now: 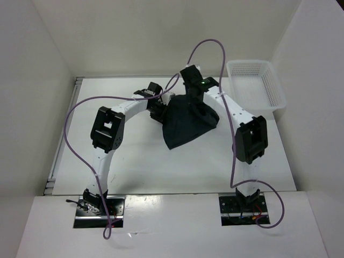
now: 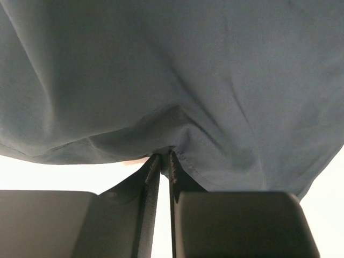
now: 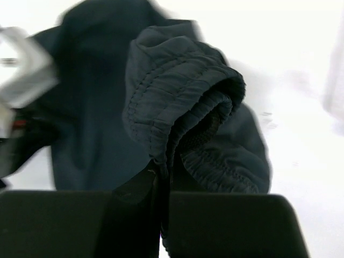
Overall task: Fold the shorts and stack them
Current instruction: Fold the shorts
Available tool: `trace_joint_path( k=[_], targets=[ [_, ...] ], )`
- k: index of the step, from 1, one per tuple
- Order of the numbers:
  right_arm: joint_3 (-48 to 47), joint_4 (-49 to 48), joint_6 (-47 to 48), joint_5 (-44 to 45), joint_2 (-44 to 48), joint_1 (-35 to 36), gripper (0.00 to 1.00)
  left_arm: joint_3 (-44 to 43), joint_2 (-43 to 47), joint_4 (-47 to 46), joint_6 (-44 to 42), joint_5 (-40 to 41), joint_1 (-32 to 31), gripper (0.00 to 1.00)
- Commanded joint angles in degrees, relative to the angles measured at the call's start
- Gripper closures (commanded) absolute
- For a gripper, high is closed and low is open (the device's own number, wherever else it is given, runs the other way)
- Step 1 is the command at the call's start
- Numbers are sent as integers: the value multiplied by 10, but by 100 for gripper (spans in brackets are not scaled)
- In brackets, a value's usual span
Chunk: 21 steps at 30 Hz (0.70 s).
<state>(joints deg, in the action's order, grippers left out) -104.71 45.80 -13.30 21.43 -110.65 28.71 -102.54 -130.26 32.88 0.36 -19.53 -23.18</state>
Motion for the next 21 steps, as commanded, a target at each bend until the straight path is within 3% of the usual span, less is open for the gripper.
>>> trace_joint_path(
  k=[1,4,12,21],
  targets=[
    [-69,3,-41,-11,-44,32,100,3,-36,32,-4,17,-6,83],
    [-110,3,-47,-19,-73,64,100,3,-36,24,-4,36,-6,83],
    [-110,-3,-52,-25,-106,107,100,3,-36,24,-4,36,20,83],
    [-28,-62,-5,-8,-77,187,98,7,6,35,-4,78,87,80]
  ],
)
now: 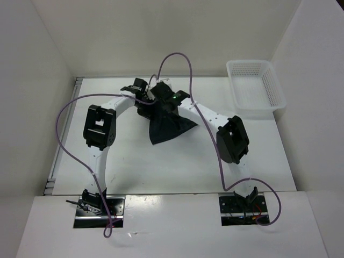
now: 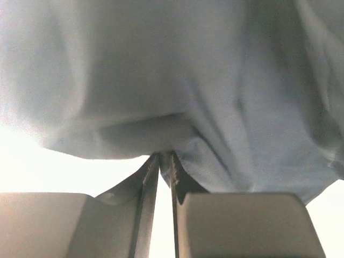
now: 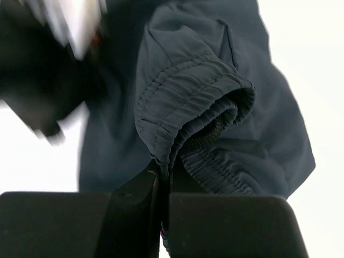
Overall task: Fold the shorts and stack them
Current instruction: Fold the shorts
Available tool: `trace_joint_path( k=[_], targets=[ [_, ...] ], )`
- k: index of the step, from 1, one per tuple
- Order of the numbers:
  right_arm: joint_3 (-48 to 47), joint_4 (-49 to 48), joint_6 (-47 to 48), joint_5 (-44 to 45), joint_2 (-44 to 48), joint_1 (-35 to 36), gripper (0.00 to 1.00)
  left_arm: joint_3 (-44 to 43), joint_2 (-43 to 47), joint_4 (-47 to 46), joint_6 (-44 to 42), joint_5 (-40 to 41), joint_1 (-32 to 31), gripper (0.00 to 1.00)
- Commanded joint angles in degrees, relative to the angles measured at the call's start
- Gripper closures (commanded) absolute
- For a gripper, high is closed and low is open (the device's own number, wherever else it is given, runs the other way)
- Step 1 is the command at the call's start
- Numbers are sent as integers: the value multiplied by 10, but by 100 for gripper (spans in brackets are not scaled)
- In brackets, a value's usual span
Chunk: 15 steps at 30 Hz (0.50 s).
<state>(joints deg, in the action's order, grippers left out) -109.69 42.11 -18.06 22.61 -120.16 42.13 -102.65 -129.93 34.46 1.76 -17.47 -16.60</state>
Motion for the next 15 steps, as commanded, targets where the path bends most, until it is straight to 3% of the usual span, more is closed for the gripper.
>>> trace_joint_path(
  k=[1,4,9,12,13,15],
  targets=[
    [22,-30,48,-20,18,52,98,13,16,19,-18,58,21,79],
    [6,-36,58,-31,12,52,99,24,28,19,-18,58,29,77],
    [-39,-41,65,-76,-17,63,97,18,14,31,-18,-11,39,77],
    [-39,-47,65,-102,-22,68,86,11,2,36,-18,-11,39,77],
    [-39,-54,65,-120,-27,68,72,4,2,36,-18,-11,39,77],
    [-60,-61,71,-133,-32,68,63,4,2,36,-18,-11,45,76]
  ],
)
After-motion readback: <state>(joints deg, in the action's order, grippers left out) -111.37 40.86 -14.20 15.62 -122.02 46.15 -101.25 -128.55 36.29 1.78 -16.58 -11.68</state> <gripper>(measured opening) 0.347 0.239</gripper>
